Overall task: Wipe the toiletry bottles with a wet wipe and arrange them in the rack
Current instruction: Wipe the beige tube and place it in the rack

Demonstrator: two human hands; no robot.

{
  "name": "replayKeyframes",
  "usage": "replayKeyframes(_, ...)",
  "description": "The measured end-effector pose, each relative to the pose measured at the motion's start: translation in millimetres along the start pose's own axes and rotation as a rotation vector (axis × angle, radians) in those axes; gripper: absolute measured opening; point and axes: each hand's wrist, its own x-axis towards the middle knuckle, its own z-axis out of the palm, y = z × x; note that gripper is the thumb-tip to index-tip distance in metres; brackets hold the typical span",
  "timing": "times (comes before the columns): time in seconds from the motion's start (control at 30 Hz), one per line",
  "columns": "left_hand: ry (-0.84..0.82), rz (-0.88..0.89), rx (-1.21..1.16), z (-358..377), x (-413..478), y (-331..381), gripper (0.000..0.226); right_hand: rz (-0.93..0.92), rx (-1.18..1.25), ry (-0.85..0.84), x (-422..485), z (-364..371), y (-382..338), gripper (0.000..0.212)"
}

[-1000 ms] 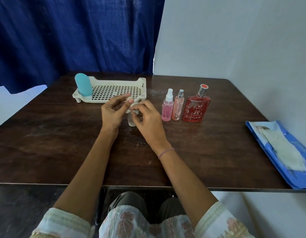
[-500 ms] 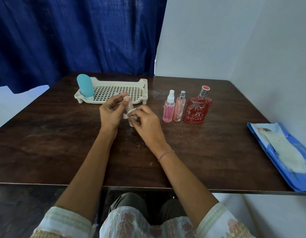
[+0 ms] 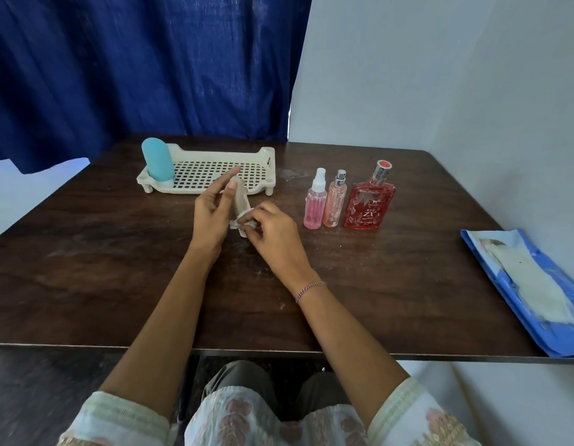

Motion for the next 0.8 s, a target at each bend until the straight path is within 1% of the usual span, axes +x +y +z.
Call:
replayKeyframes(0.1, -0.006, -0.025, -0.029, -2.8, 1.5, -3.3, 0.031, 0.065, 0.084, 0.059, 1.8, -0.6, 2.1, 0.014)
replayKeyframes(0.17, -0.02, -0.035, -0.036, -4.5, 2.3, -7.3, 0.03, 0.101, 0.098, 0.084, 2.1, -0.8, 5.2, 0.014)
replayKeyframes(0.37, -0.045, -0.038, -0.044, -6.6, 3.2, -8.4, 0.031, 0.039, 0.105, 0.017, 0.0, 3.1, -0.1, 0.025)
replayKeyframes(0.5, -0.046, -0.041, -0.073, -6.7, 1.9, -8.1, 0.031, 0.121, 0.113, 0.077, 1.2, 4.8, 8.2, 0.027)
replayKeyframes(0.57, -0.025, -0.053, -0.087, -7.4, 2.6, -7.7, 0.033, 0.148, 0.106, 0.077, 2.1, 5.7, 8.8, 0.026)
replayKeyframes(0.7, -0.037, -0.111, -0.193, -3.1, 2.8, -3.7, 0.029, 0.037, 0.081, 0.055, 0.5, 5.7, 1.3, 0.021)
replayKeyframes(0.8, -0.055, -0.148, -0.257, 0.2, 4.2, -4.3, 0.029, 0.064, 0.072, 0.093, 0.0, 3.9, 7.2, 0.02)
